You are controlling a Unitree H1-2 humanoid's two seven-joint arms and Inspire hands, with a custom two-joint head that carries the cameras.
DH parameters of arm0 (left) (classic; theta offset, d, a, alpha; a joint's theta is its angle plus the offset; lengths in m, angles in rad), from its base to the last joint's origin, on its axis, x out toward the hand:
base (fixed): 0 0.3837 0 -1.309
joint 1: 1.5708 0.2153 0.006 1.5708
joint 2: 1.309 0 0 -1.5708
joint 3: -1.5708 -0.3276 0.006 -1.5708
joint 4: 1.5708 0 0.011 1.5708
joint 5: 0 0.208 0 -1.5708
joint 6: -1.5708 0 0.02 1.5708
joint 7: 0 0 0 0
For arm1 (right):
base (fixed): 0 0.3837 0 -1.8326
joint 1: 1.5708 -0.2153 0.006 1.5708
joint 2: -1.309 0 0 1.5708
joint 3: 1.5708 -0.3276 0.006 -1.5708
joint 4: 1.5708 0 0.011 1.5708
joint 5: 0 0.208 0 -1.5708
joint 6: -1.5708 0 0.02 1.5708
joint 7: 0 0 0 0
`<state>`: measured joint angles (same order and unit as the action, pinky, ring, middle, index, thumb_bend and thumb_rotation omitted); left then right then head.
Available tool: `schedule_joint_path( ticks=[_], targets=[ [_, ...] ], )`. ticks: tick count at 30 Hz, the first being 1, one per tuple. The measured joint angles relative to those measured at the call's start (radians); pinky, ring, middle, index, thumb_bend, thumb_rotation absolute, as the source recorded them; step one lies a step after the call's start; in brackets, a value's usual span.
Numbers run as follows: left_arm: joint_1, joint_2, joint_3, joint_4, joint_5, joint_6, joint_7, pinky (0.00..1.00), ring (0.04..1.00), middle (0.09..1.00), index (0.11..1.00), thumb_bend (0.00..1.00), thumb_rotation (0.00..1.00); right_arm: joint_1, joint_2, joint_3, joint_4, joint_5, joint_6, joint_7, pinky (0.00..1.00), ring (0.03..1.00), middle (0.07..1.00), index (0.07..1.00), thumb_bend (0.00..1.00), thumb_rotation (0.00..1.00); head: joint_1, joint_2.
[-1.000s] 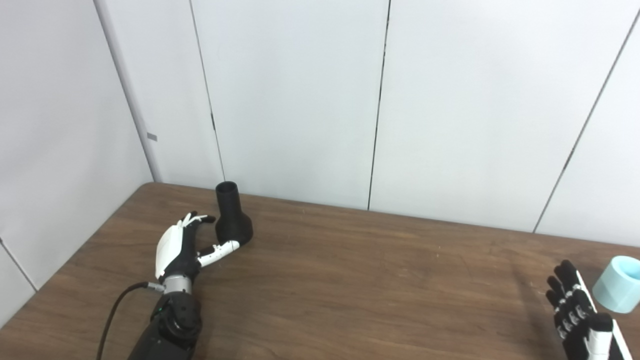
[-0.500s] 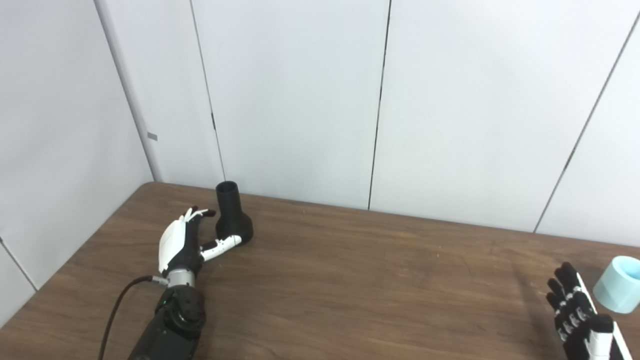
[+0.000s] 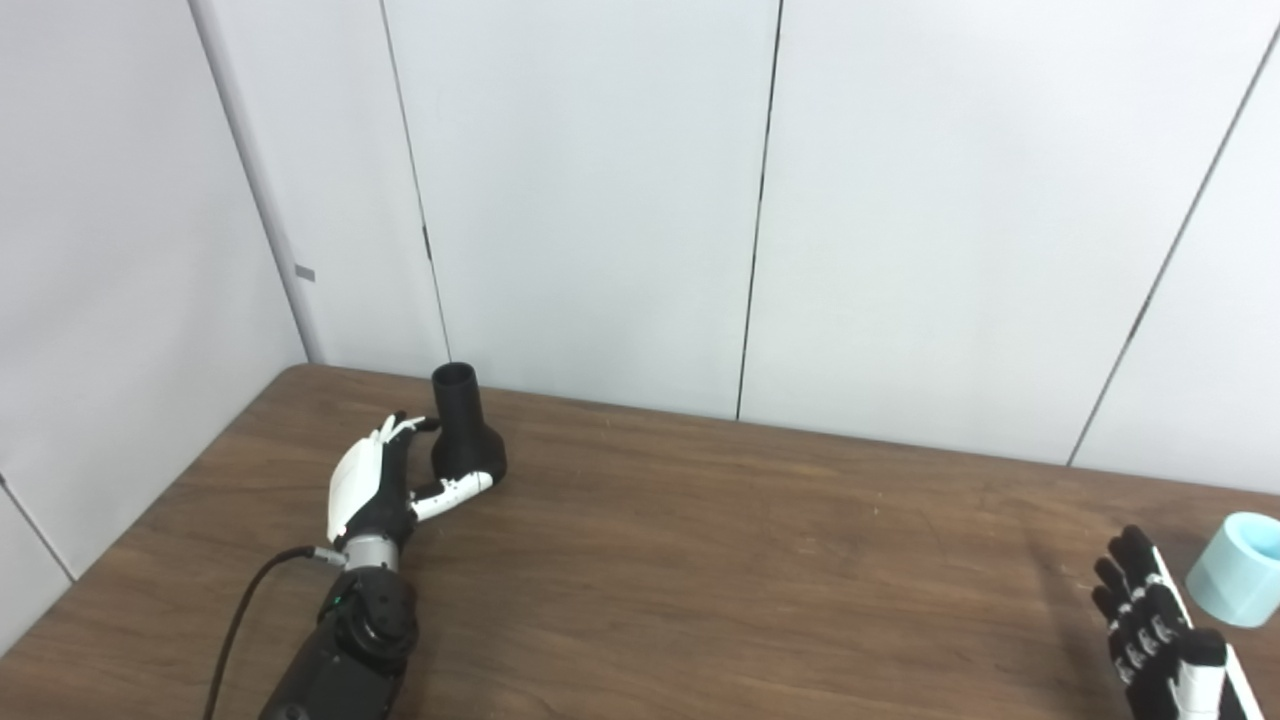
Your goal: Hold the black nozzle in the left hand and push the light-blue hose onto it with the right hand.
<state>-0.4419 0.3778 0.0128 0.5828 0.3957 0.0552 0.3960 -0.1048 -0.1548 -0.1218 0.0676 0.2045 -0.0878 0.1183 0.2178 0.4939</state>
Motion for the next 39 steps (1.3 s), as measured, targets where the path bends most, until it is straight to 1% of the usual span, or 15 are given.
schedule_joint_path(
  ticks=[5,9,11,17,21,22,23,25,29,39],
  targets=[
    [0.000,0.000,0.001,0.000,-0.002,-0.005,-0.001,1.00,1.000,0.951,0.664,1.00,0.51,0.001,0.000,0.001,-0.001,-0.001,0.001,0.000,1.00,1.000,1.000,1.000,0.77,1.00,-0.002,0.000],
    [0.001,0.000,0.006,-0.002,-0.004,-0.015,0.000,1.00,0.994,0.901,0.607,1.00,0.44,0.001,0.000,0.001,-0.001,-0.001,0.001,0.000,1.00,1.000,1.000,1.000,0.77,1.00,-0.002,0.000],
    [0.002,-0.001,0.012,-0.003,-0.010,-0.030,0.004,1.00,0.982,0.886,0.592,1.00,0.42,0.001,0.000,0.002,-0.001,-0.001,0.001,0.000,1.00,1.000,1.000,1.000,0.77,1.00,0.000,0.000],
    [0.002,-0.004,0.023,0.003,-0.012,-0.064,0.042,1.00,0.955,0.853,0.564,0.96,0.35,0.001,0.000,0.003,-0.002,-0.002,0.001,0.000,1.00,1.000,1.000,1.000,0.77,1.00,-0.003,0.005],
    [0.002,-0.009,0.032,0.003,-0.014,-0.077,0.058,1.00,0.935,0.829,0.542,0.89,0.29,0.002,0.000,0.003,-0.003,-0.002,0.001,0.000,1.00,1.000,1.000,1.000,0.77,1.00,-0.003,0.006],
    [0.002,-0.012,0.038,0.003,-0.016,-0.078,0.065,1.00,0.926,0.819,0.511,0.67,0.17,0.002,0.000,0.003,-0.004,-0.002,0.001,0.000,1.00,1.000,1.000,1.000,0.77,1.00,-0.003,0.006],
    [0.001,-0.015,0.044,0.003,-0.018,-0.079,0.070,1.00,0.922,0.813,0.500,0.60,0.13,0.003,0.000,0.003,-0.004,-0.003,0.001,0.000,1.00,1.000,1.000,1.000,0.77,1.00,-0.003,0.006],
    [0.001,-0.023,0.053,0.003,-0.025,-0.086,0.077,1.00,0.904,0.794,0.489,0.54,0.09,0.003,0.000,0.003,-0.005,-0.003,0.001,0.000,1.00,1.000,1.000,1.000,0.77,1.00,-0.005,0.008],
    [-0.004,-0.039,0.061,0.004,-0.041,-0.114,0.085,1.00,0.884,0.778,0.485,0.52,0.08,0.004,0.000,0.003,-0.005,-0.004,0.001,0.000,1.00,1.000,1.000,1.000,0.77,1.00,-0.005,0.008],
    [-0.006,-0.043,0.053,0.002,-0.042,-0.114,0.075,1.00,0.874,0.772,0.485,0.52,0.08,0.015,0.000,0.007,-0.020,-0.004,0.001,0.000,1.00,1.000,1.000,1.000,0.77,1.00,-0.006,0.017]
  ],
)
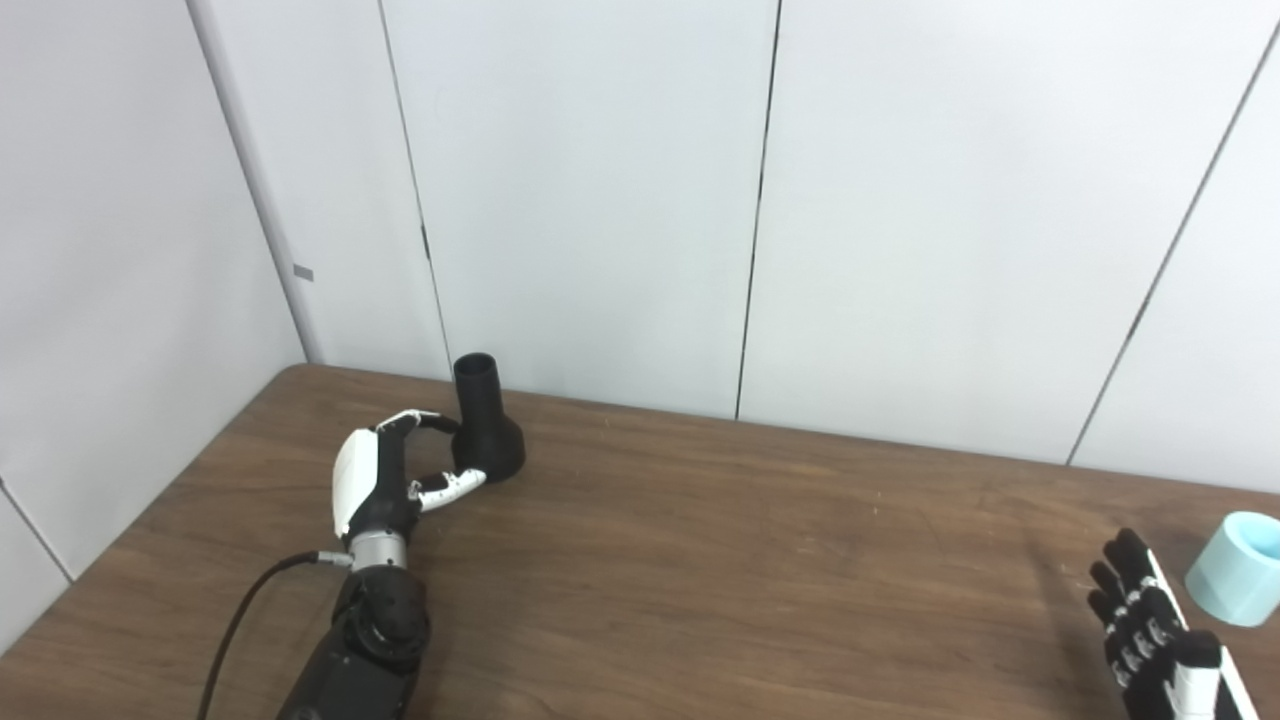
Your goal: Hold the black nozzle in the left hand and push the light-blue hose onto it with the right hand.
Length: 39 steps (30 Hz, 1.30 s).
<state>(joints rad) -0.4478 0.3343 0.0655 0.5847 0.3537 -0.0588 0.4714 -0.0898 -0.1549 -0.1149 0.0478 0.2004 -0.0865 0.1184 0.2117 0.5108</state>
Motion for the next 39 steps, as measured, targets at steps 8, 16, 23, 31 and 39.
schedule_joint_path(
  ticks=[8,16,23,31,39],
  targets=[
    [0.001,0.001,-0.015,-0.004,0.000,0.001,-0.028,1.00,0.874,0.775,0.484,0.52,0.08,0.002,0.000,0.001,-0.003,-0.001,0.001,0.000,1.00,1.000,1.000,1.000,0.77,1.00,0.000,0.003],
    [0.001,0.003,-0.027,-0.007,0.001,0.002,-0.052,1.00,0.889,0.775,0.483,0.52,0.08,0.003,0.000,0.002,-0.005,-0.001,0.002,0.000,1.00,1.000,1.000,1.000,0.77,1.00,-0.002,0.003],
    [0.005,0.003,-0.031,-0.018,0.001,0.002,-0.053,1.00,0.890,0.775,0.483,0.52,0.08,0.005,0.000,0.002,-0.007,-0.001,0.002,0.000,1.00,1.000,1.000,1.000,0.77,1.00,0.000,0.006],
    [0.005,0.003,-0.032,-0.017,0.002,0.002,-0.051,1.00,0.886,0.790,0.564,0.70,0.19,0.005,0.000,0.002,-0.007,-0.001,0.002,0.001,1.00,1.000,1.000,1.000,0.77,1.00,0.000,0.008],
    [-0.001,0.003,-0.042,-0.009,0.008,0.020,-0.052,1.00,0.924,0.852,0.707,0.94,0.33,0.005,0.000,0.002,-0.007,0.000,0.002,0.001,1.00,1.000,1.000,1.000,0.77,1.00,-0.002,0.009]
  ],
)
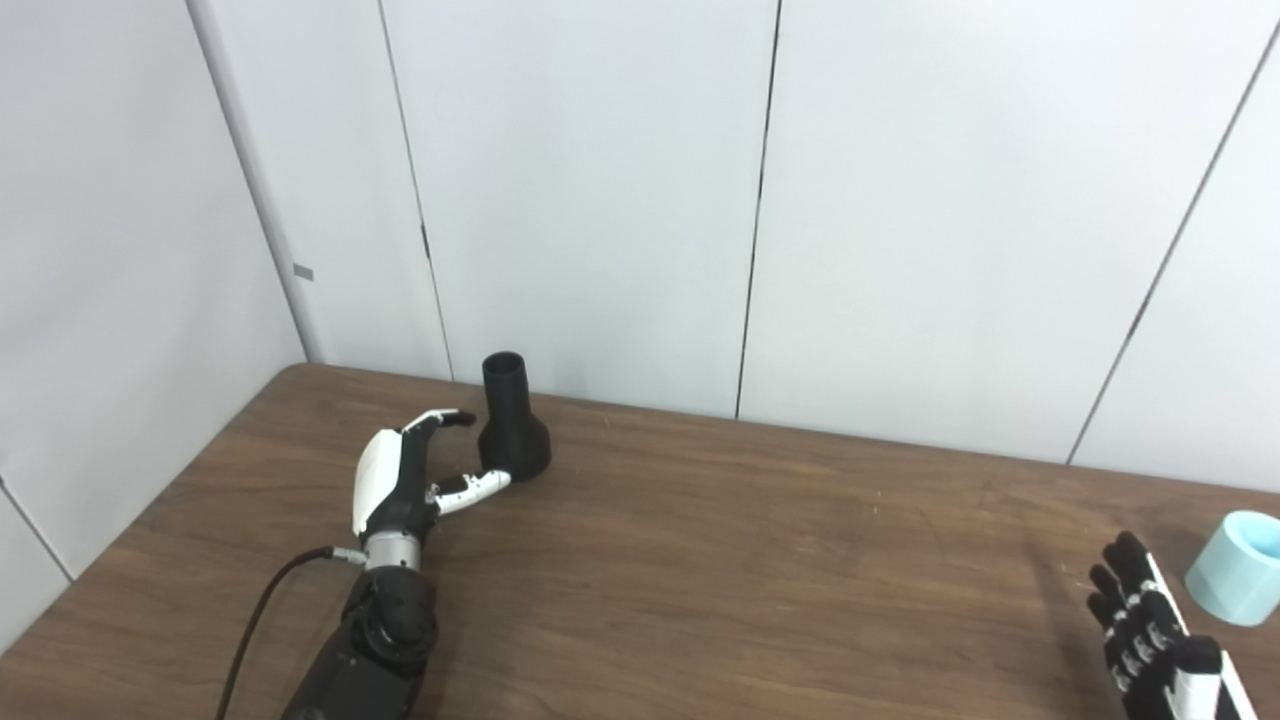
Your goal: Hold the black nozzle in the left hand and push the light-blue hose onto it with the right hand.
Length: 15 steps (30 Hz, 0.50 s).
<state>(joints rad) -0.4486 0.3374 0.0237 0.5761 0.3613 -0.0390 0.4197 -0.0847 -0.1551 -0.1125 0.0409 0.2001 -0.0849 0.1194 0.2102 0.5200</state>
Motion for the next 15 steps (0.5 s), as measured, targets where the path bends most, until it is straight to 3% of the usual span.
schedule_joint_path(
  ticks=[4,15],
  targets=[
    [-0.006,0.003,-0.017,0.004,0.008,0.017,-0.004,1.00,0.967,0.927,0.790,0.97,0.36,0.000,0.000,0.001,-0.001,0.000,0.000,0.000,1.00,1.000,1.000,1.000,0.77,1.00,0.000,0.002],
    [-0.015,0.004,-0.045,0.009,0.026,0.021,-0.023,1.00,0.976,0.957,0.810,0.99,0.37,0.002,0.000,0.002,-0.002,0.000,0.001,-0.001,1.00,1.000,1.000,1.000,0.77,1.00,-0.002,0.003]
  ],
)
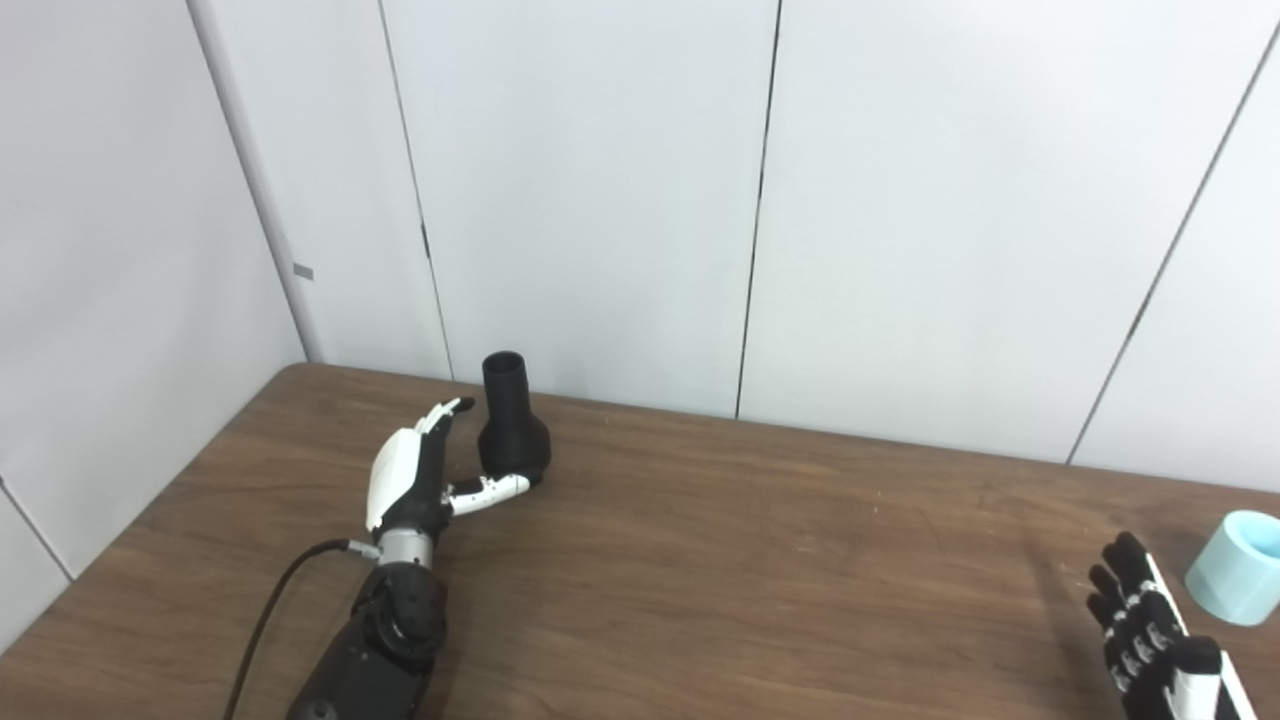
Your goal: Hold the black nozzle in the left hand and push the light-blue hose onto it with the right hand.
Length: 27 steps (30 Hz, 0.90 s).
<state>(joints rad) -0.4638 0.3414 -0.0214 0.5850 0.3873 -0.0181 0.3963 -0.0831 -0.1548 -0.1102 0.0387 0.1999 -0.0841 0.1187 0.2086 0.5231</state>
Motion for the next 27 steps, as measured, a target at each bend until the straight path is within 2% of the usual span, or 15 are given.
schedule_joint_path(
  ticks=[8,15,27],
  targets=[
    [-0.012,-0.003,-0.020,0.010,0.000,0.001,-0.015,1.00,0.980,0.968,0.808,1.00,0.39,0.001,0.000,0.000,-0.003,0.000,0.004,0.000,1.00,1.000,1.000,1.000,0.77,1.00,-0.003,0.003],
    [-0.030,-0.005,-0.029,0.034,-0.001,0.005,-0.034,1.00,0.995,0.969,0.752,1.00,0.39,0.003,0.002,0.001,-0.008,0.000,0.021,-0.001,1.00,1.000,1.000,1.000,0.77,1.00,-0.005,0.003],
    [-0.036,-0.006,-0.038,0.040,0.007,0.018,-0.035,1.00,0.994,0.970,0.729,0.99,0.37,0.008,0.004,0.001,-0.017,0.000,0.039,-0.001,1.00,1.000,1.000,1.000,0.78,1.00,-0.006,0.008]
  ],
)
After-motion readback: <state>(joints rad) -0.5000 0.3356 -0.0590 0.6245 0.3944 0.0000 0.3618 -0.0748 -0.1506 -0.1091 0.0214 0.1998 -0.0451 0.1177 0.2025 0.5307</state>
